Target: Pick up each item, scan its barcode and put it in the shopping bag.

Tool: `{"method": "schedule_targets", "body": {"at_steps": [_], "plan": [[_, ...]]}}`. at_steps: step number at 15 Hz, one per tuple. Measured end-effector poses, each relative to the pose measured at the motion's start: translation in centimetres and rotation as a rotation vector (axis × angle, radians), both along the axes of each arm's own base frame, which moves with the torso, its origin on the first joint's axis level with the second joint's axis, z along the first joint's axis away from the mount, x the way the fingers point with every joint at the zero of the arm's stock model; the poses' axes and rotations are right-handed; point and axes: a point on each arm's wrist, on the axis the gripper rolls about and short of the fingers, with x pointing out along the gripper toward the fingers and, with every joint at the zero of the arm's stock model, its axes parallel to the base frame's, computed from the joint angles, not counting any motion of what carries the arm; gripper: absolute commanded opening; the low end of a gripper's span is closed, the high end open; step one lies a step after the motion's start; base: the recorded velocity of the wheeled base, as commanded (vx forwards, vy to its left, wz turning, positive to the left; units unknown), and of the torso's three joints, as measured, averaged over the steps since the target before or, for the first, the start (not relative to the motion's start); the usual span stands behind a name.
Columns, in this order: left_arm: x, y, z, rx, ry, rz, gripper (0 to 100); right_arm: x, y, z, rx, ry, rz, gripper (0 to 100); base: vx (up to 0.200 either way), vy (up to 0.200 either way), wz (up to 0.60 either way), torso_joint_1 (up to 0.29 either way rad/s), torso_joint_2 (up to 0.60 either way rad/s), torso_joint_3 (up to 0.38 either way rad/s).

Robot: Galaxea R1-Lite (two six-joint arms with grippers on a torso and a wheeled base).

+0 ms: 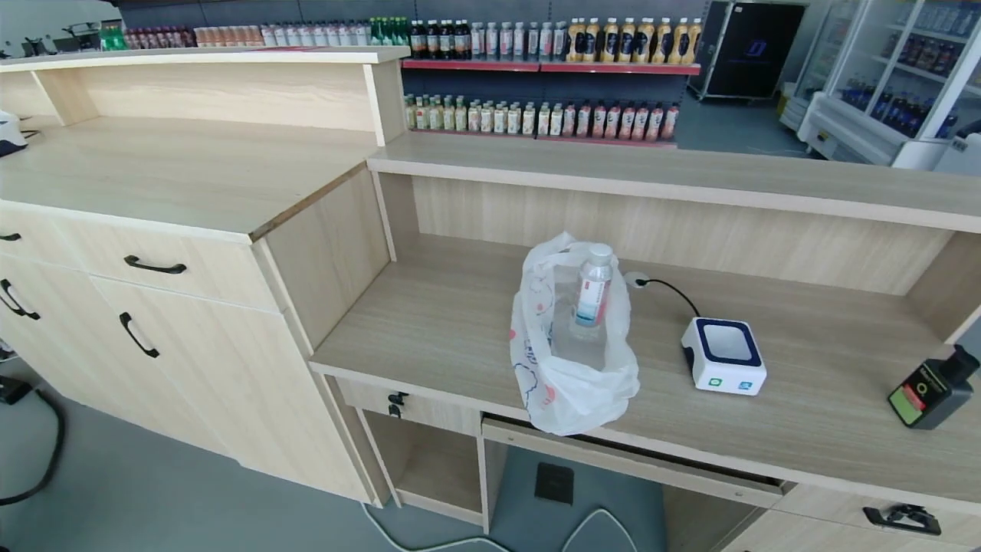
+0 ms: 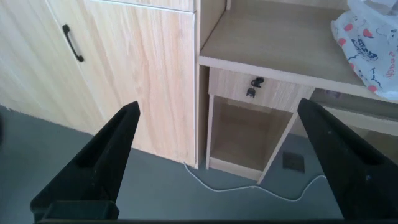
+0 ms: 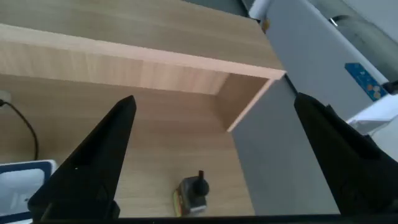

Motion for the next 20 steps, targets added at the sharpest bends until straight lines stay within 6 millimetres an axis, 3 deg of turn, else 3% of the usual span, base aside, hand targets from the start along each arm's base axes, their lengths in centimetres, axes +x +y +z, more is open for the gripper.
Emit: {"method": "schedule_targets", "body": {"at_steps": [2,5,7,13,16,20], "plan": [[0.0,0.0,0.0,0.000,0.000,0.000,100,-1.3,-2.2,0.6,0.017,-0.013,-0.084,100,0.000,0.000,-0.30,-0.001,0.00,0.001],[0.0,0.0,0.0,0.000,0.000,0.000,100,-3.2,-5.0,-2.2,0.093,0.060,-0.041,100,0.000,0.000,0.00,0.000,0.00,0.000],[0.0,0.0,0.0,0.000,0.000,-0.001,100,-4.2,-5.7,-4.8,0.155,0.125,-0.044,100,0.000,0.000,0.00,0.000,0.00,0.000],[0.0,0.0,0.0,0.000,0.000,-0.001,100,-6.1,-7.1,-8.8,0.256,0.214,-0.111,100,0.000,0.000,0.00,0.000,0.00,0.000],[0.0,0.0,0.0,0.000,0.000,-0.001,100,-5.8,-7.8,-10.5,0.297,0.249,-0.097,100,0.000,0.000,0.00,0.000,0.00,0.000],[0.0,0.0,0.0,0.000,0.000,-0.001,100,-3.2,-9.6,-12.0,0.288,0.260,0.043,100,0.000,0.000,0.00,0.000,0.00,0.000]]}}
